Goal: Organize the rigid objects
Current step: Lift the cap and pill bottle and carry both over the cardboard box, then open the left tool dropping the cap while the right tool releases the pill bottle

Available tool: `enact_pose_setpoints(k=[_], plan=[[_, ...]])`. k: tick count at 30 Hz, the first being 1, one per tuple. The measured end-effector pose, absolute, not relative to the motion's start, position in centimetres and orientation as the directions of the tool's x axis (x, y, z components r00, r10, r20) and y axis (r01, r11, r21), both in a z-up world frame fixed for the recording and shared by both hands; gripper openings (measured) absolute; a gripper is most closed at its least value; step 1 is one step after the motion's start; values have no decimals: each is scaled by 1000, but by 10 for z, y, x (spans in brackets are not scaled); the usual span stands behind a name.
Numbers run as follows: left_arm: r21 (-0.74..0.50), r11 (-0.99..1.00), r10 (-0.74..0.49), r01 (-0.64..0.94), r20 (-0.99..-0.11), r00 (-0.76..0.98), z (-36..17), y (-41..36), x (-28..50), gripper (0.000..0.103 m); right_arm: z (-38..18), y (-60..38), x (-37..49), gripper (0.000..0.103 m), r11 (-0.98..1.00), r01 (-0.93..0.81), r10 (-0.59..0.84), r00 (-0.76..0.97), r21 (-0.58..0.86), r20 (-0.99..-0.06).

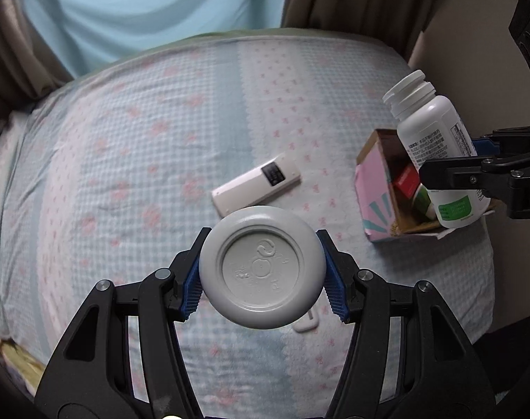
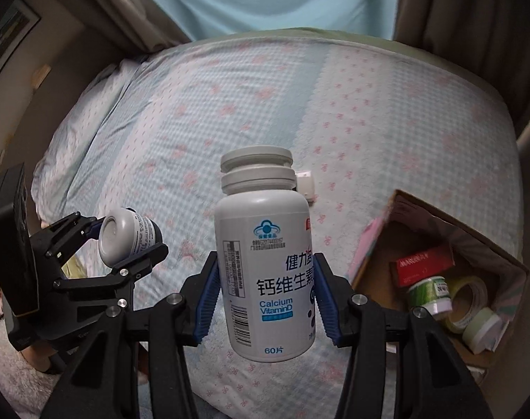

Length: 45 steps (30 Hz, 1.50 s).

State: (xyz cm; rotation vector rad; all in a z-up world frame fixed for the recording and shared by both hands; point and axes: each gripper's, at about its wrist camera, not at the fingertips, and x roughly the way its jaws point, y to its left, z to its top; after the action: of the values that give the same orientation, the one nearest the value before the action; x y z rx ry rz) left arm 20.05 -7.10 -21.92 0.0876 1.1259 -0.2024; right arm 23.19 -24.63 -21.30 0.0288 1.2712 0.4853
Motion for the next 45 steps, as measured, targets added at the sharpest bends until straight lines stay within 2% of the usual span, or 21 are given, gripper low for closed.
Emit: enact_pose_setpoints(k=[10,17,23,33,45], plan=[[-56,893,-258,447,-876,406,-190,-199,253,54,-189,-389,226,47,975,-52,223,312,218,-924],[-87,845,-286,528,-907,308,-224,-282,274,54,-208,-455,223,47,976,78,173,299,205,-938],[-95,832,-262,547,-936,236,-267,-315,276,54,-250,-483,225,47,958,148,204,255,247,-945],[-33,816,-166,577,-970,179,-335,-337,279,54,-326,-499,243,47,952,171,215,216,254,-952],[-1,799,-92,601,-988,120,-380,-344,272,54,-355,-509,259,47,936,220,225,226,275,-948]])
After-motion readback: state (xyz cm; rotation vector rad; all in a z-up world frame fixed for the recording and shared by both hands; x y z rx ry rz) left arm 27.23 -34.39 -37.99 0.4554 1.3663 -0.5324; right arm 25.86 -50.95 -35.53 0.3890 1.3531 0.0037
